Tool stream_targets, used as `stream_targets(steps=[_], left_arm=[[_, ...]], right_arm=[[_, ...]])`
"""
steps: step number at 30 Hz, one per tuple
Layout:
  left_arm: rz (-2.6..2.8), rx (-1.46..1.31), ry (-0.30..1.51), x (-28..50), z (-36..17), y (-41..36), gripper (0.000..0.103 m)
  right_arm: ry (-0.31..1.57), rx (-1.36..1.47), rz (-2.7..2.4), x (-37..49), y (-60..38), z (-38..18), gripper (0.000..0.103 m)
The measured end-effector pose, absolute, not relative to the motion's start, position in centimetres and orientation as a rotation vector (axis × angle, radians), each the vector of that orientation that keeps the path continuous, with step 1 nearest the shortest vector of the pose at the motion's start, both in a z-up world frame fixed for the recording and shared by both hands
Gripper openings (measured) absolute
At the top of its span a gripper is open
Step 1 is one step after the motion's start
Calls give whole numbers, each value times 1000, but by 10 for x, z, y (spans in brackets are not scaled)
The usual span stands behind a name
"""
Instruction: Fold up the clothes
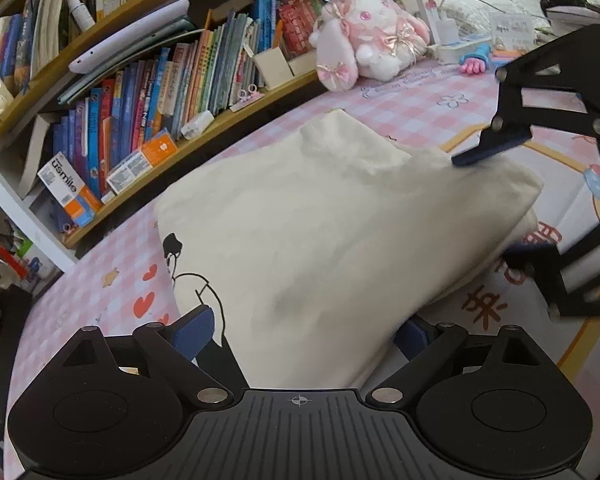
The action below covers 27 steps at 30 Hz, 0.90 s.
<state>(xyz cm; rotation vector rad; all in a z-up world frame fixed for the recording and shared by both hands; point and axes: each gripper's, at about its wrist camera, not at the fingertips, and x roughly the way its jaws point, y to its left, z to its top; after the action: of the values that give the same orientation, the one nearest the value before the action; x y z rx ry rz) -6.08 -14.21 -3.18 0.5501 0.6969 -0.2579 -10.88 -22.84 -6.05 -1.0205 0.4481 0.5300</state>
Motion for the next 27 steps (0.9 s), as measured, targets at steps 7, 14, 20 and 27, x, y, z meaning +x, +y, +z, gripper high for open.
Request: stream_targets(steps=[7,14,20,27], left_arm=[[-246,636,696,-70,-44,-142,95],[-164,749,628,-79,-51,-130,92],[-179,908,558,-92,-61,-129,71],[-241,1046,502,-104,-77,-137,37]], right_arm=[[436,-979,500,-103,-227,-40,14],[420,-971,476,-96,-229,-20,14],[440,-996,491,-99,-233,-25,14],[480,-1011,490,-105,-235,-40,19]])
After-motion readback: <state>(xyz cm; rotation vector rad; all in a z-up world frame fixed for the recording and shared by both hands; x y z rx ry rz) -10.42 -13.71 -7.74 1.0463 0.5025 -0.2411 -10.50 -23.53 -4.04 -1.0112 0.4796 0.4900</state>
